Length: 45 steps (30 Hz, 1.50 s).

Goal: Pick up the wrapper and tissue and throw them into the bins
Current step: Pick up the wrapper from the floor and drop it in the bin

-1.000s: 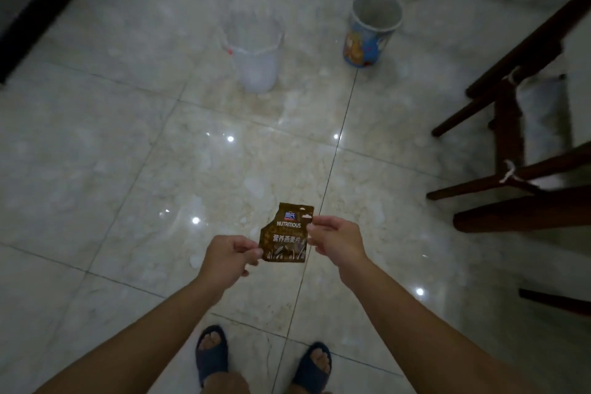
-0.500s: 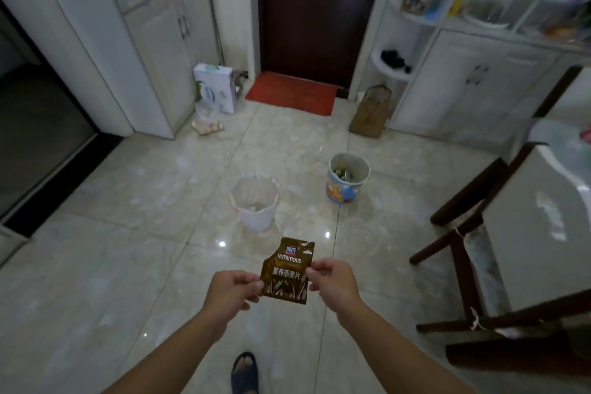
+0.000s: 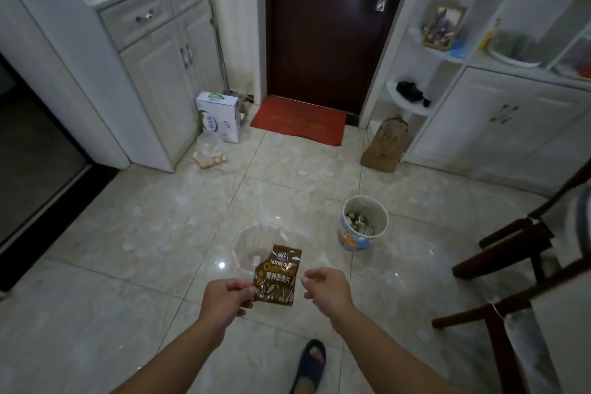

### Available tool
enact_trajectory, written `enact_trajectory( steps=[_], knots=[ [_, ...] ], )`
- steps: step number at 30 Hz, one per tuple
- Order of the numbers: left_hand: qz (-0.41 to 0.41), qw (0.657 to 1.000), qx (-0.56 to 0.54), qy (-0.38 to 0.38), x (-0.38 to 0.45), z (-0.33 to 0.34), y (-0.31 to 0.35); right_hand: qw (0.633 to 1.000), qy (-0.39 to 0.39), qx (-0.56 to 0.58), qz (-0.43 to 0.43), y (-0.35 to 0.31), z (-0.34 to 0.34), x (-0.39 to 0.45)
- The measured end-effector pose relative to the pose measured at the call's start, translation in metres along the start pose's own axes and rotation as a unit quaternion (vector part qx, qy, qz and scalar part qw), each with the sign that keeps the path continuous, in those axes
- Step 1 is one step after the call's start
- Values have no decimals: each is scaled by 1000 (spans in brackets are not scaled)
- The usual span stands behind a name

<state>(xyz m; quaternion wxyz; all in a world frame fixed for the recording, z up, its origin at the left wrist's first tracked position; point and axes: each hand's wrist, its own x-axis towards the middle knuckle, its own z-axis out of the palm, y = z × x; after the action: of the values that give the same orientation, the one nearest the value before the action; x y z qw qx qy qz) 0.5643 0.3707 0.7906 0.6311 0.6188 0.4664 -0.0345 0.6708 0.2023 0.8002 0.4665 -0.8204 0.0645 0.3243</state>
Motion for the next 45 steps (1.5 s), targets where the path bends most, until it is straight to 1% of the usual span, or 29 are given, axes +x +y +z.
enact_trajectory(
  steps=[6,9,12,17,22,30,36,38,40,43,45],
  knots=[
    [-56,995,-31,75,80,27,24,999,-34,-21,-2,-36,-13,92],
    [-94,988,-49,113,122,40,29,998,-53,-45,-11,-52,-17,134],
    [-127,980,-59,144,161,52,29,996,-62,-56,0,-58,-16,173],
    [-173,967,-60,179,235,70,16,994,-75,-80,18,-46,13,246],
    [-194,960,-53,195,327,90,-25,992,-88,-85,36,-9,68,330],
    [-199,964,6,178,457,113,-122,988,-101,-100,60,81,149,442],
    [-190,967,15,169,501,114,-183,988,-106,-73,81,125,170,479],
    [-183,971,16,154,501,112,-187,989,-103,-66,77,126,167,478],
    [-166,978,53,116,492,108,-179,990,-97,-69,76,118,160,471],
    [-128,981,130,64,464,104,-144,989,-99,-88,66,98,145,451],
    [-86,977,188,58,440,98,-111,987,-102,-115,48,79,132,431]
  ],
)
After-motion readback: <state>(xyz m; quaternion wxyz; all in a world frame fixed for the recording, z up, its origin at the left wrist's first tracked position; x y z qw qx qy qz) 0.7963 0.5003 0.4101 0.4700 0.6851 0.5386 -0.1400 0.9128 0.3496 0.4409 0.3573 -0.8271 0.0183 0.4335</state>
